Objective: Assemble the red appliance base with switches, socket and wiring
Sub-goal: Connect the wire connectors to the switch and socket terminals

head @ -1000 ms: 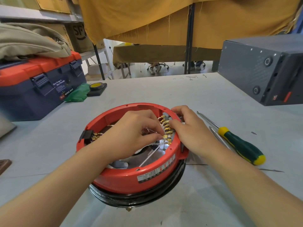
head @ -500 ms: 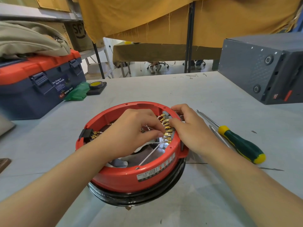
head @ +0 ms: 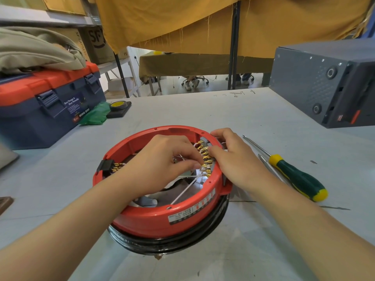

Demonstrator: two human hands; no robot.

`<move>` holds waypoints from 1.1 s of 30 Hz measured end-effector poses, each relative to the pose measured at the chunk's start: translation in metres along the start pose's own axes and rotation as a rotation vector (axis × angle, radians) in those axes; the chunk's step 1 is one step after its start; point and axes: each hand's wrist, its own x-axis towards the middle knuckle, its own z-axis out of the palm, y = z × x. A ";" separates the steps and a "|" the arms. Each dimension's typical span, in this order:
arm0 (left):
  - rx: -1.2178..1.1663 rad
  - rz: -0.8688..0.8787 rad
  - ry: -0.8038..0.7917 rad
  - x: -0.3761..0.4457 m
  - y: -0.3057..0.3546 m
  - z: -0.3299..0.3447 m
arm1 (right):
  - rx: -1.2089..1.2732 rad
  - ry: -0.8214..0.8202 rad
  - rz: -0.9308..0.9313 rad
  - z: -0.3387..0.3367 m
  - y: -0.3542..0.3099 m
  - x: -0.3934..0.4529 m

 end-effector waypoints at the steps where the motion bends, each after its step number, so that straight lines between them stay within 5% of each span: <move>1: -0.003 0.002 0.001 0.000 0.000 0.000 | -0.001 0.002 0.000 0.000 0.000 0.000; 26: 0.057 0.089 -0.010 0.001 0.006 0.004 | -0.039 0.023 -0.010 0.000 -0.001 0.000; 33: 0.038 0.051 -0.012 0.000 0.004 0.003 | -0.339 0.091 -0.057 -0.016 -0.006 -0.002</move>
